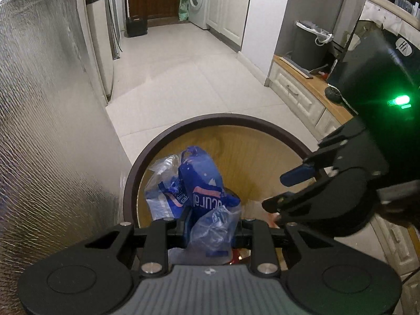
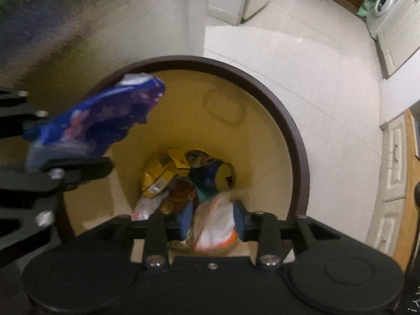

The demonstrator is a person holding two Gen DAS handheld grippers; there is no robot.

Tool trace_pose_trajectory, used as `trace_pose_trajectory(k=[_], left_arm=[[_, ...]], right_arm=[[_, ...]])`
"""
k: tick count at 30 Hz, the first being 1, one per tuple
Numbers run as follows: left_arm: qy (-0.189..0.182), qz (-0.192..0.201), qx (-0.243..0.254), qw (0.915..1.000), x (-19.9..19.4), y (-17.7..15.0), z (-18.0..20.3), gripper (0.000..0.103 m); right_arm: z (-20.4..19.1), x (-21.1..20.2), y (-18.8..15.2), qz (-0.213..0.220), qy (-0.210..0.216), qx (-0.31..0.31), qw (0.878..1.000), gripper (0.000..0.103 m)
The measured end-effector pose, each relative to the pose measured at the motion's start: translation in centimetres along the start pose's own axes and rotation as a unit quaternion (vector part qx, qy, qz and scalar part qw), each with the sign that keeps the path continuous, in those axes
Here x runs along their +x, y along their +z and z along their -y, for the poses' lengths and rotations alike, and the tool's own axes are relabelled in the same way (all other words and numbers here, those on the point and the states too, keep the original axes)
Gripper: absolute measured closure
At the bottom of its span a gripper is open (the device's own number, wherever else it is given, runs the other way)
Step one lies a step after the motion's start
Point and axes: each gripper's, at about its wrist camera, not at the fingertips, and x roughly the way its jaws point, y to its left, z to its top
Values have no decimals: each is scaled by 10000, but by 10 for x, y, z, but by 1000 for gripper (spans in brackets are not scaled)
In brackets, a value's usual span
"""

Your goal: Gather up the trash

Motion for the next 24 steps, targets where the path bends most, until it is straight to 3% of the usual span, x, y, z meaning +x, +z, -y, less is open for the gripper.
trace_pose_trajectory(k=[10, 12, 14, 15, 24], left_arm=[[45, -484, 291, 9984, 26, 10, 8, 74], [-33, -552, 338, 9979, 28, 12, 10, 62], [-62, -524, 329, 9981, 26, 11, 10, 42], [-41, -514, 343, 9981, 26, 11, 10, 39], [15, -449, 306, 9985, 12, 7, 15, 34]], right_arm=[[9, -46, -22, 470, 111, 61, 9988, 67], [13, -52, -22, 536, 143, 135, 9984, 67], [18, -56, -24, 582, 151, 216, 9980, 67], [20, -53, -24, 587, 150, 235, 9979, 67], [25, -63, -37, 717, 217, 373, 9965, 67]])
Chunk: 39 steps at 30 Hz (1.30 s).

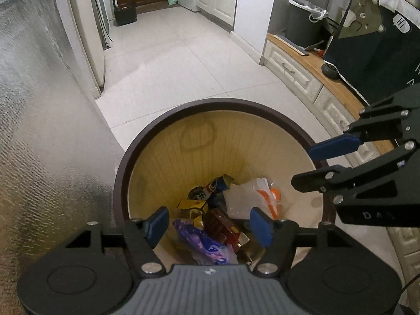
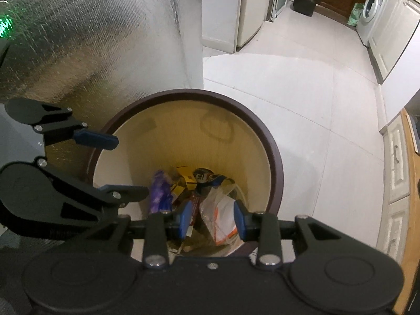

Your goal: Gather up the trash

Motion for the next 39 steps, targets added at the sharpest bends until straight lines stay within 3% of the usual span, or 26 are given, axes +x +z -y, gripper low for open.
trace_pose_trajectory(k=[11, 15, 19, 24, 34, 39], left_arm=[[-35, 97, -257, 9996, -31, -9, 3, 6], [66, 236, -344, 9991, -50, -11, 4, 0], [214, 374, -365, 9984, -72, -10, 6, 0], [303, 577, -371, 9972, -103, -9, 9, 0], [231, 1141, -454, 9922, -179, -15, 19, 0], [476, 1455, -322, 9877, -217, -24, 26, 0]], right_arm=[[4, -34, -18, 327, 45, 339, 9989, 67], [8, -54, -22, 577, -48, 595, 9965, 58], [12, -76, -27, 762, -22, 863, 9933, 50], [11, -109, -33, 1018, -179, 1120, 9883, 32], [-4, -177, -46, 1580, -474, 1507, 9747, 13], [-17, -210, -54, 1915, -630, 1570, 9668, 4]])
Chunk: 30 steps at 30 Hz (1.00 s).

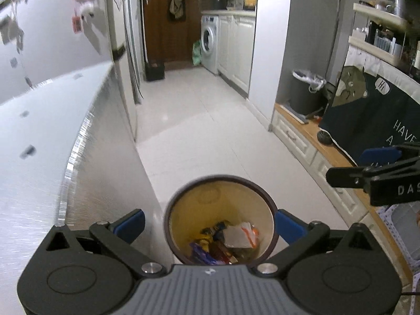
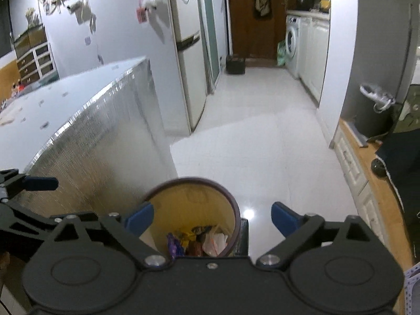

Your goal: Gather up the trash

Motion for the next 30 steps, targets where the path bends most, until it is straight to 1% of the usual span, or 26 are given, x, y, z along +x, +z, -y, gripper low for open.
trace_pose_trajectory(k=[3, 7, 14, 19, 22, 27, 30], left_arm=[[45, 163, -23, 9999, -22, -2, -1, 0], [79, 320, -103, 9994, -45, -8, -4, 0], [250, 548, -220, 9979, -79, -29, -11, 0], [354, 620, -373, 9968, -94, -47, -15, 0], [367, 604, -438, 9965, -98, -57, -17, 0], [431, 610, -529, 9958, -103, -72, -20, 0], [544, 657, -576, 9947, -106, -78, -22, 0]], right_arm=[[-5, -22, 1, 189, -4, 83, 9998, 0], [-14, -42, -1, 342, -14, 72, 9994, 0], [-30, -59, -18, 487, -200, -5, 9986, 0], [-44, -67, -34, 533, -274, -37, 9982, 0], [-48, -71, -46, 538, -272, 56, 9982, 0], [-58, -76, -62, 559, -374, -12, 9977, 0], [-64, -81, -69, 647, -433, -34, 9970, 0]])
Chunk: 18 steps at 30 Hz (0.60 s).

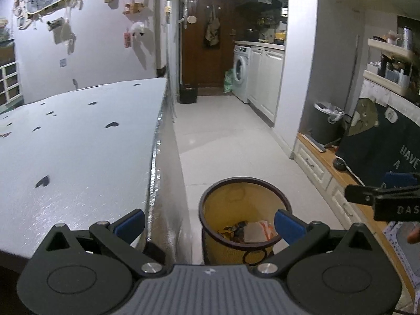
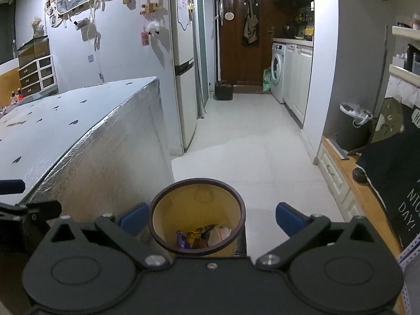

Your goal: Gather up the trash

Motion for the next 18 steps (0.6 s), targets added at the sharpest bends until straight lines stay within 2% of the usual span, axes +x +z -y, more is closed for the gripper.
trace_pose_trajectory(k=[18], left_arm=[[199, 123, 7, 9997, -16, -23, -6, 0]], right_arm=[[-16, -18, -29, 133, -89, -5, 9999, 0]])
